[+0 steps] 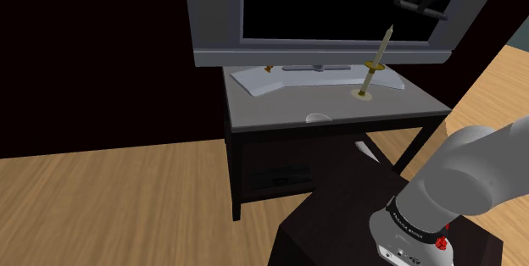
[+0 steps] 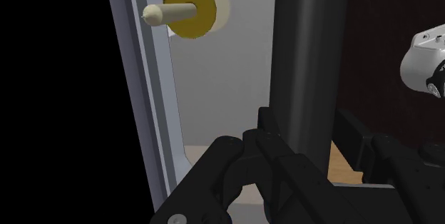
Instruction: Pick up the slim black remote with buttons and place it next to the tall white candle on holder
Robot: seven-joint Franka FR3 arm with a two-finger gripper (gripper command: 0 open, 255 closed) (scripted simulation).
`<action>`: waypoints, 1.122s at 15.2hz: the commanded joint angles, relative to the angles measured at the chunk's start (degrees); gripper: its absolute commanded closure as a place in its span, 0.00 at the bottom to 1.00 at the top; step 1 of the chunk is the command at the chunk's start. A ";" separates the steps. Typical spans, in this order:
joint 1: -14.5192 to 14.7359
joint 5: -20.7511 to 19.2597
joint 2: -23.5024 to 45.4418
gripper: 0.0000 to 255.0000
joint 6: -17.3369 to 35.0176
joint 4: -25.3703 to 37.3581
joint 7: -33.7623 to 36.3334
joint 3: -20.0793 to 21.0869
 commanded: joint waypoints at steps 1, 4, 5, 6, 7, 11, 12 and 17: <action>-0.56 -0.67 0.01 1.00 -0.03 0.53 -2.95 -2.23; -1.20 -1.32 0.83 1.00 -0.20 2.29 -7.51 -5.96; -1.29 -1.40 1.09 1.00 -0.23 2.74 -8.50 -6.80; -1.41 -1.60 0.64 1.00 0.52 1.57 -8.31 -6.73; -1.54 -1.80 0.21 1.00 1.26 0.43 -8.14 -6.66; -2.02 -2.52 -1.34 1.00 4.20 -3.96 -7.51 -6.54; -2.14 -2.69 -1.69 1.00 4.93 -5.01 -7.38 -6.54; -2.70 -3.52 -3.21 1.00 8.54 -10.04 -6.77 -6.68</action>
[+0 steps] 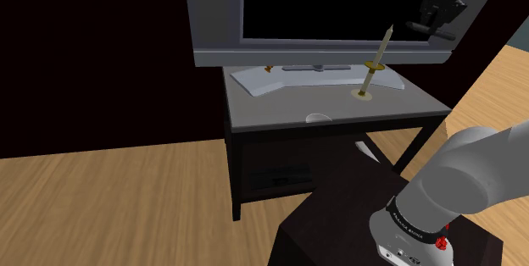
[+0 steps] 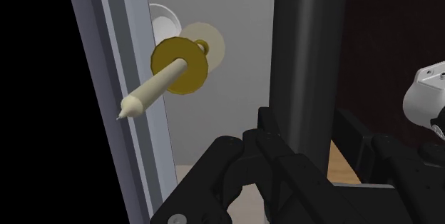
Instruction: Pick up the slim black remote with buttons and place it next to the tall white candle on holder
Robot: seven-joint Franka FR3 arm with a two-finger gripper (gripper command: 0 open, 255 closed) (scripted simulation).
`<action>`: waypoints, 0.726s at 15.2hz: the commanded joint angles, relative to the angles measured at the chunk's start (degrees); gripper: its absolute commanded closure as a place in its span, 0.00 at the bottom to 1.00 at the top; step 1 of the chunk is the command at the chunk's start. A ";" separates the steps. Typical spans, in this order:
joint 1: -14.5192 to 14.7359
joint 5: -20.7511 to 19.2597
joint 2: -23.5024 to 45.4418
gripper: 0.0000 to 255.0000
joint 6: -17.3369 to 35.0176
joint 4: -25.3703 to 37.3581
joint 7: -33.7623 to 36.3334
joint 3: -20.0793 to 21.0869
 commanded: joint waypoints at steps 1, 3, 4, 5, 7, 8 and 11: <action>-0.20 -0.32 -0.49 1.00 1.66 -2.07 0.17 -0.19; -0.41 -0.64 -0.97 1.00 3.10 -3.96 0.37 -0.33; -0.50 -0.79 -1.19 1.00 3.82 -4.88 0.47 -0.41; -0.60 -0.94 -1.39 1.00 4.54 -5.79 0.56 -0.50; -0.79 -1.25 -1.76 1.00 5.98 -7.57 0.72 -0.71; -0.88 -1.40 -1.93 1.00 6.70 -8.45 0.80 -0.82; -1.14 -1.84 -2.35 1.00 8.88 -11.00 1.01 -1.20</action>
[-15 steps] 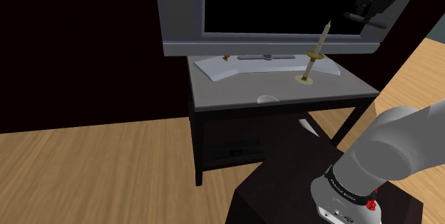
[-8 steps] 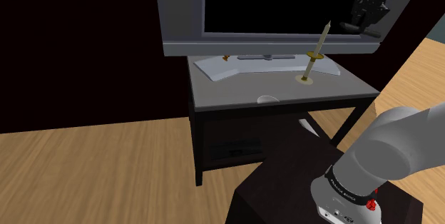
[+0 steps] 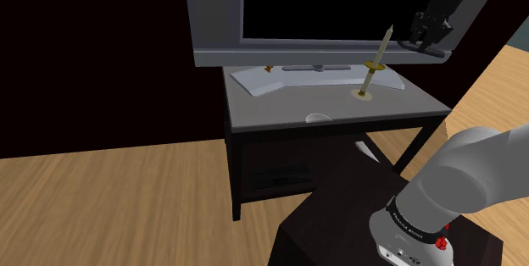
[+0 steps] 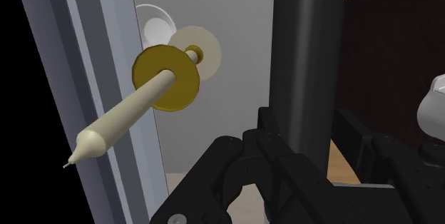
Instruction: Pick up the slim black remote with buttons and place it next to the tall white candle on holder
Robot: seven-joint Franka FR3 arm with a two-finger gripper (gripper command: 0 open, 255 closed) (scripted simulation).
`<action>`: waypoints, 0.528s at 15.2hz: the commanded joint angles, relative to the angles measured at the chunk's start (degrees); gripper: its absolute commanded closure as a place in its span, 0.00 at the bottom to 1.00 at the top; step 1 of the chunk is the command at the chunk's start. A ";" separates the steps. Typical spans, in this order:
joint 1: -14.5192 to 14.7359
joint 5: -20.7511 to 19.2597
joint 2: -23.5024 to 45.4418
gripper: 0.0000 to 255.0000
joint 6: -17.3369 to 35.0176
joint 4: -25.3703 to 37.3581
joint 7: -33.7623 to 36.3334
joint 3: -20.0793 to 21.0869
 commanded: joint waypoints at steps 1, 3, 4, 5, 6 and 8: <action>-0.14 -0.26 -0.23 1.00 1.37 -1.56 0.20 -0.19; -0.29 -0.54 -0.41 1.00 2.84 -3.18 0.31 -0.49; -0.36 -0.69 -0.48 1.00 3.57 -3.98 0.37 -0.65; -0.43 -0.83 -0.54 1.00 4.31 -4.76 0.42 -0.82; -0.50 -0.97 -0.58 1.00 5.05 -5.53 0.46 -1.00; -0.62 -1.26 -0.63 1.00 6.54 -7.04 0.55 -1.37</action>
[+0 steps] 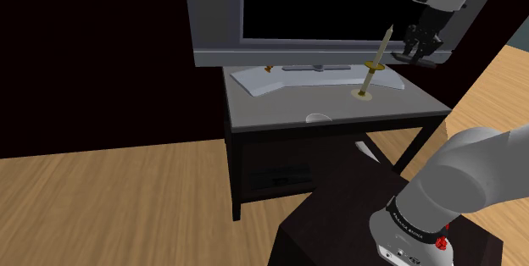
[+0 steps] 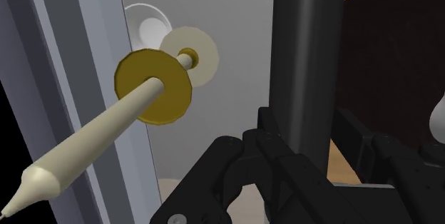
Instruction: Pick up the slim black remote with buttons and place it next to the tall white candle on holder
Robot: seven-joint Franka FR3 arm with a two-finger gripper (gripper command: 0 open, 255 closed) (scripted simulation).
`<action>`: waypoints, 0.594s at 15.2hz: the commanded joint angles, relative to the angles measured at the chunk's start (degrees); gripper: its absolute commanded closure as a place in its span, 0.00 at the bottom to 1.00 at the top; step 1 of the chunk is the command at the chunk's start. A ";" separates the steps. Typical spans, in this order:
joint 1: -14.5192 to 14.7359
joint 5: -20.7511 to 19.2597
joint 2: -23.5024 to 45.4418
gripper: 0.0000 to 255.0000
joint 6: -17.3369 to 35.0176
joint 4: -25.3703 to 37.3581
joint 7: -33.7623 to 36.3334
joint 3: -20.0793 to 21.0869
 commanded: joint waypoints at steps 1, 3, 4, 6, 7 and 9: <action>-0.20 -0.35 -0.10 1.00 1.43 -1.43 -0.12 -0.51; -0.30 -0.62 -0.06 1.00 2.94 -2.88 -0.05 -0.92; -0.35 -0.76 -0.01 1.00 3.70 -3.58 -0.03 -1.14; -0.42 -1.02 0.12 1.00 5.24 -4.97 0.02 -1.59; -0.46 -1.15 0.21 1.00 6.01 -5.65 0.04 -1.83; -0.51 -1.41 0.43 1.00 7.57 -6.97 0.06 -2.33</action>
